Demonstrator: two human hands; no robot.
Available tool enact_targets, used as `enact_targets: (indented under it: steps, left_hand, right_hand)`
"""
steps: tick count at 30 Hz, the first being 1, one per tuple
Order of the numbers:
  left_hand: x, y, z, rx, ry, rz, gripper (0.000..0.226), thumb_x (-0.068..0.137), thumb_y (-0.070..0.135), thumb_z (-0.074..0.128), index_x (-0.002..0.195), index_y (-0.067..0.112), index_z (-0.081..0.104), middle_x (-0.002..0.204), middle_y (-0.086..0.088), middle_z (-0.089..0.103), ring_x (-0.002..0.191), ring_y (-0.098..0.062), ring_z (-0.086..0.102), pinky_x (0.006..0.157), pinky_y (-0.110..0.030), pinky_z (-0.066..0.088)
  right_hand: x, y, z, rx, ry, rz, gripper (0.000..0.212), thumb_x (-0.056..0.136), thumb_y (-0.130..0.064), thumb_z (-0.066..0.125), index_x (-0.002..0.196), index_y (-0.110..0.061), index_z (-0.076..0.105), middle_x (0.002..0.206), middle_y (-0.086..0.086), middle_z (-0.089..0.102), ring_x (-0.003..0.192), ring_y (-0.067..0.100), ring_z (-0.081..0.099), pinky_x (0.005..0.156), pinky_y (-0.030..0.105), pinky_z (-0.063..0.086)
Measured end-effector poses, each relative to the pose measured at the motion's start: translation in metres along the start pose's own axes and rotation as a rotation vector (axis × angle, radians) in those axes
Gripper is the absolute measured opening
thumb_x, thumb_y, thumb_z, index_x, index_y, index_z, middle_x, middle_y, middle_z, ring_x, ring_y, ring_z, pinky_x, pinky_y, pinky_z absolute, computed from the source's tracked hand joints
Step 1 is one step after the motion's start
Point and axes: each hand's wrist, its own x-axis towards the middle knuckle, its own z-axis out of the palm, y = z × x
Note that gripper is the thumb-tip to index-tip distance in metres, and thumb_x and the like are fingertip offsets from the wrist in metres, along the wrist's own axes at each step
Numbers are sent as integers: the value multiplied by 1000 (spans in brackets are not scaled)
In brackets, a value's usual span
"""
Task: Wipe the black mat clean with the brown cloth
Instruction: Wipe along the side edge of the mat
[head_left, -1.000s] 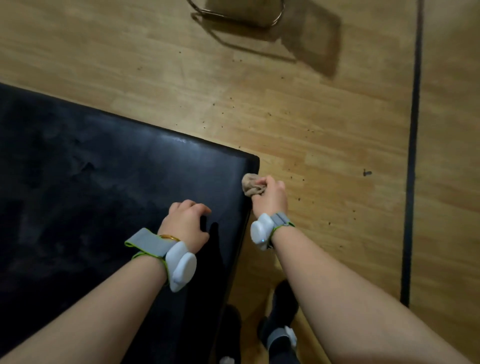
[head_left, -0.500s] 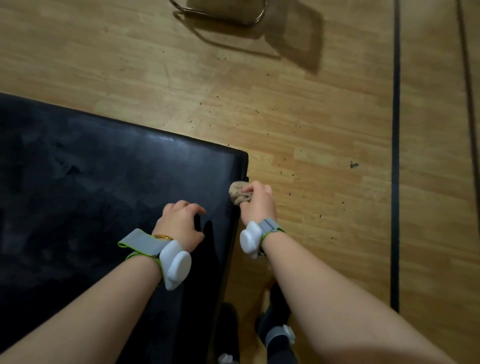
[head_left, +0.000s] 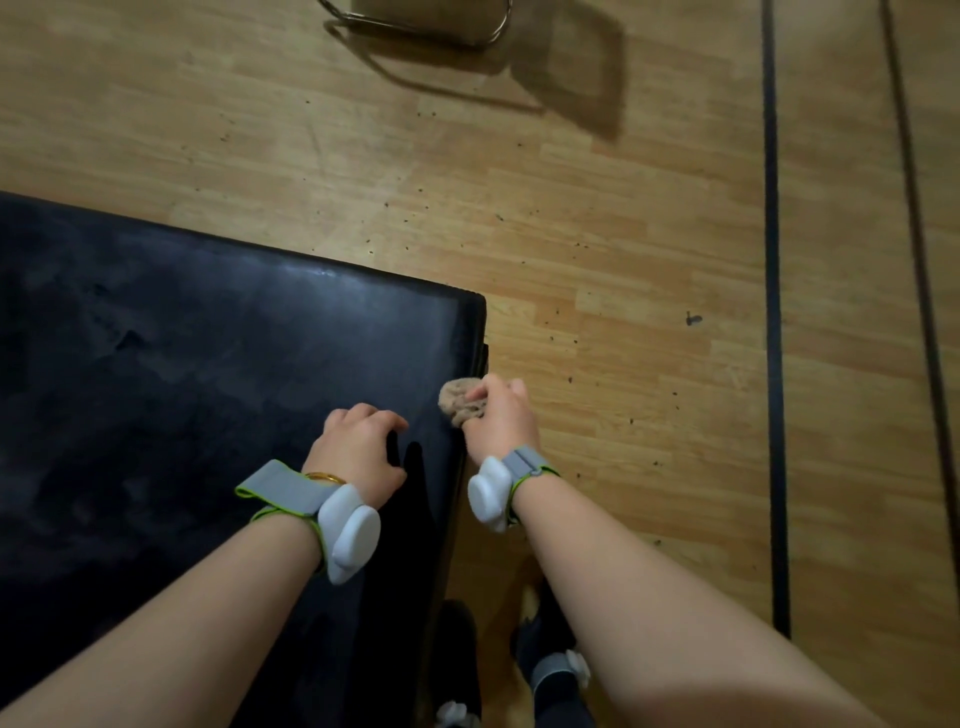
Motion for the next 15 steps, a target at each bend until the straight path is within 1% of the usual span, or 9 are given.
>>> enact_targets:
  steps: [2,4,7,10,12,14,15]
  left_hand:
    - [0,-1,2,6,2,6,53,80,23,66,130,26,50,130,1,45,124,-24,31,99,-34,37]
    - [-1,-1,4,10,-8,8,53,80,23,66,130,26,49,130,1,44,124,-24,31,99,-34,37]
    - [-2,0,7,19,-14,16,53,80,23,66,131,26,49,130,1,44,124,-23,31,99,-34,37]
    - [-5,2,7,26,-22,28,54,80,23,66,131,26,49,130,1,44,123,-23,31,99,-34,37]
    - [-7,3,6,30,-22,38,54,80,24,66,131,26,49,130,1,44,123,-23,31,100,-34,37]
    - [-7,3,5,33,-16,45,53,80,24,66,131,26,49,130,1,44,123,-23,31,100,-34,36]
    - [-8,3,5,35,-10,47,53,80,24,66,130,26,49,130,1,44,123,-23,32,100,-34,36]
  right_hand:
    - [4,-2,-1,32,55,16,25,82,0,50,88,-24,46,103,-1,34,101,32,50,85,34,45]
    - [1,-3,2,41,53,29,25,81,0,48,89,-23,45,105,1,35,101,32,49,86,35,45]
    - [-17,2,10,24,22,6,24,80,-2,50,86,-24,45,106,1,37,101,32,48,89,38,45]
    - [-39,11,18,-56,-51,-52,23,80,-5,50,84,-26,43,106,1,39,101,31,45,84,31,39]
    - [-41,13,18,-61,-74,-69,22,80,-6,50,85,-26,43,108,2,41,101,32,45,84,31,38]
    - [-32,12,14,-14,-18,-60,23,80,-4,51,85,-26,47,107,2,41,101,34,49,90,36,43]
    - [-24,11,11,22,32,-40,25,80,-2,51,86,-25,49,106,2,40,101,34,50,90,36,44]
